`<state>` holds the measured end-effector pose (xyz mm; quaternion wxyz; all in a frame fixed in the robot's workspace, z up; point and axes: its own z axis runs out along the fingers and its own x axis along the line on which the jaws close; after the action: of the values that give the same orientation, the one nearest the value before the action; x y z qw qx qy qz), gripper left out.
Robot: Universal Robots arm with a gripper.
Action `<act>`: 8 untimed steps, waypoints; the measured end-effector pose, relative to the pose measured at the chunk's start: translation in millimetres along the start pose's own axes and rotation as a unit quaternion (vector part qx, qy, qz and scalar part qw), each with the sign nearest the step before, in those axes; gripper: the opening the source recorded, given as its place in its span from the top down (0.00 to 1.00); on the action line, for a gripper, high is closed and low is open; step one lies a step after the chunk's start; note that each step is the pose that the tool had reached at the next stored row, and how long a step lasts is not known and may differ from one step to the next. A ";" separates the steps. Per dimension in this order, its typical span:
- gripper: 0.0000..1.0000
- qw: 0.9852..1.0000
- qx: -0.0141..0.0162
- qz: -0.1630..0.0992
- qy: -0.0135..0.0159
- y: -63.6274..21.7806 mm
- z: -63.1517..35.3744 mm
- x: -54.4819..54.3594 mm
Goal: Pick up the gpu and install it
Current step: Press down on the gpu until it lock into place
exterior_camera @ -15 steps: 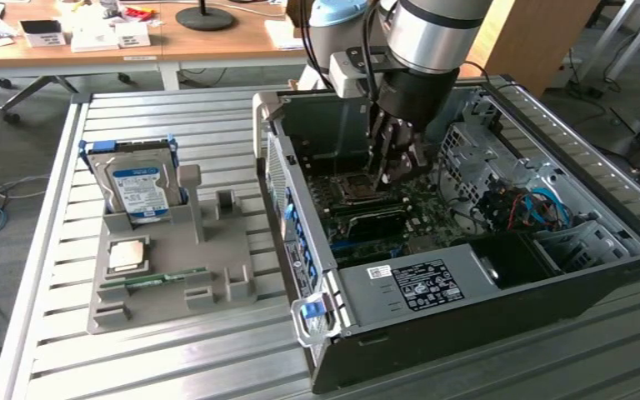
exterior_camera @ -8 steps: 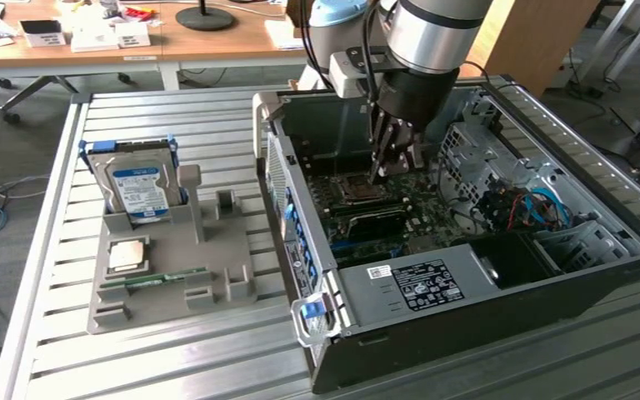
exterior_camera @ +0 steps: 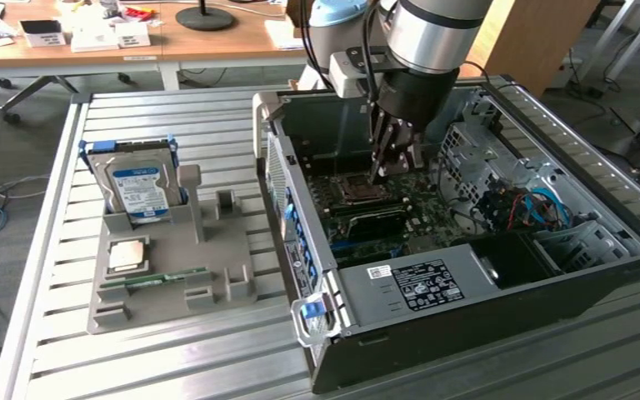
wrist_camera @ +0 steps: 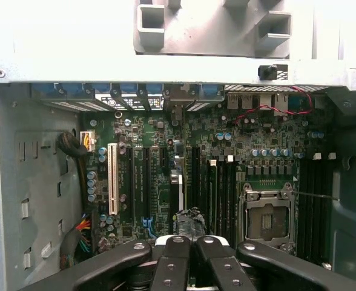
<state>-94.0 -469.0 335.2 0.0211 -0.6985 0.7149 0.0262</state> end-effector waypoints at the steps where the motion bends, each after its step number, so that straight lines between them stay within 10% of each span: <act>1: 0.89 1.000 0.000 0.000 0.000 0.0 0.0 0.0; 8: 0.89 1.000 0.000 0.000 0.000 -0.1 5.4 0.4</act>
<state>-94.0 -469.0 329.8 0.0211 -0.6985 0.7148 0.0262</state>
